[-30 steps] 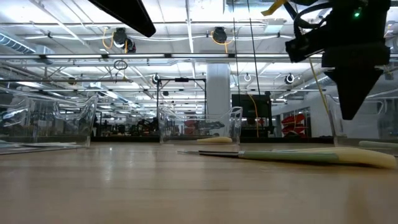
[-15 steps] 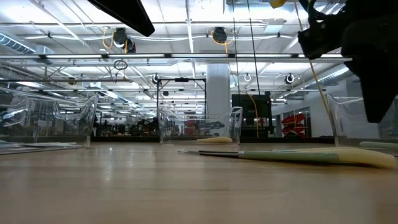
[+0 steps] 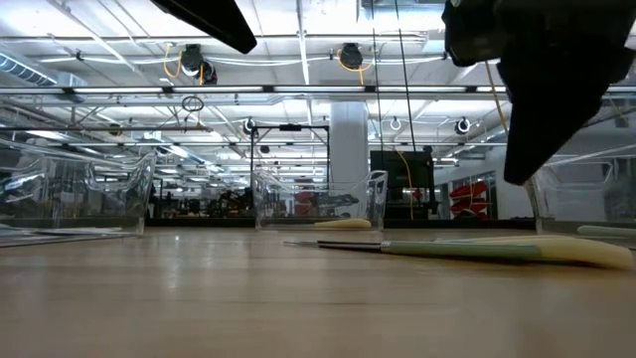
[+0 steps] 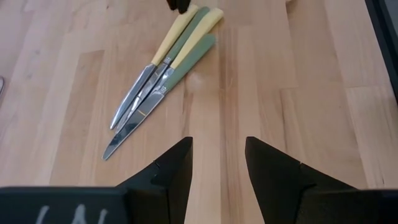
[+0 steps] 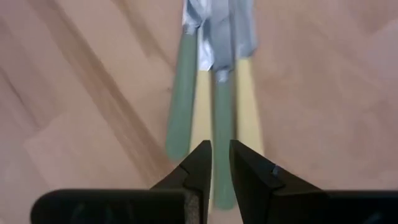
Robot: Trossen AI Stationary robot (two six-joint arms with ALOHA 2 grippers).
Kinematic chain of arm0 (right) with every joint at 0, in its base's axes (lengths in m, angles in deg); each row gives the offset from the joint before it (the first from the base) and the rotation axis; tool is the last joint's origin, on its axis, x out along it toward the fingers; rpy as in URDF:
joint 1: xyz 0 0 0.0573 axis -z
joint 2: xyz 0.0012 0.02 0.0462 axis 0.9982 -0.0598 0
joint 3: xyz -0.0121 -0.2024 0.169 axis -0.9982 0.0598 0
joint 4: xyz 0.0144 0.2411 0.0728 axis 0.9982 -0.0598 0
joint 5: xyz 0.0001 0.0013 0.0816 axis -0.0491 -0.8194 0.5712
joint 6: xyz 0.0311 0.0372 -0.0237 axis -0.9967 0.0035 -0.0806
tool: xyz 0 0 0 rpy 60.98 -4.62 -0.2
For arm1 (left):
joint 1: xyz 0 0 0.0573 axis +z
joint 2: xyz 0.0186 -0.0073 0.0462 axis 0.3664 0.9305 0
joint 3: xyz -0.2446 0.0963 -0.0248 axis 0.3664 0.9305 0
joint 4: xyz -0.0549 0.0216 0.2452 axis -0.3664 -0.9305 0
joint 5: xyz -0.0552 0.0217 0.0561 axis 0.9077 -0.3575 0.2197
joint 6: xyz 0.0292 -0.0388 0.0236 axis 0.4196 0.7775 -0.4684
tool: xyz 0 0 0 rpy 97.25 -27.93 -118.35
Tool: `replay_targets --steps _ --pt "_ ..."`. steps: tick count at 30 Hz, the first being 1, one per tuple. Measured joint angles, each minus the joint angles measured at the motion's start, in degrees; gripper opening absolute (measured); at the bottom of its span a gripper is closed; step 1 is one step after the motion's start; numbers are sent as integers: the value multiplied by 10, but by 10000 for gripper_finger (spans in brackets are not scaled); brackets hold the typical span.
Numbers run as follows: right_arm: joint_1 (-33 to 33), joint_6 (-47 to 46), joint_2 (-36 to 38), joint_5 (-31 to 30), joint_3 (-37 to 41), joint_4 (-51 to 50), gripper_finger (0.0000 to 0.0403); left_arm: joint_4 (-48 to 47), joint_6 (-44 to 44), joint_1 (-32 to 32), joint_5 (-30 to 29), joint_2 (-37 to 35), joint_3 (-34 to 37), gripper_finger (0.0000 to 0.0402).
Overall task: Sort silverware by color (type)
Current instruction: Put the left green knife into the bottom right transparent bin
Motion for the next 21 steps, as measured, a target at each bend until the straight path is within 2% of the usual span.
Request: replay_targets --steps 3,9,16,21 --pt "0 16 -17 23 0 21 54 0 0 0 0 0 0 157" --pt "-9 79 -40 25 -1 104 75 -1 0 0 0 0 0 157" --pt "-14 108 -42 -34 -8 110 109 1 -12 0 0 0 0 157" --pt "-14 174 -76 -39 -8 125 125 0 -19 0 0 0 0 157"
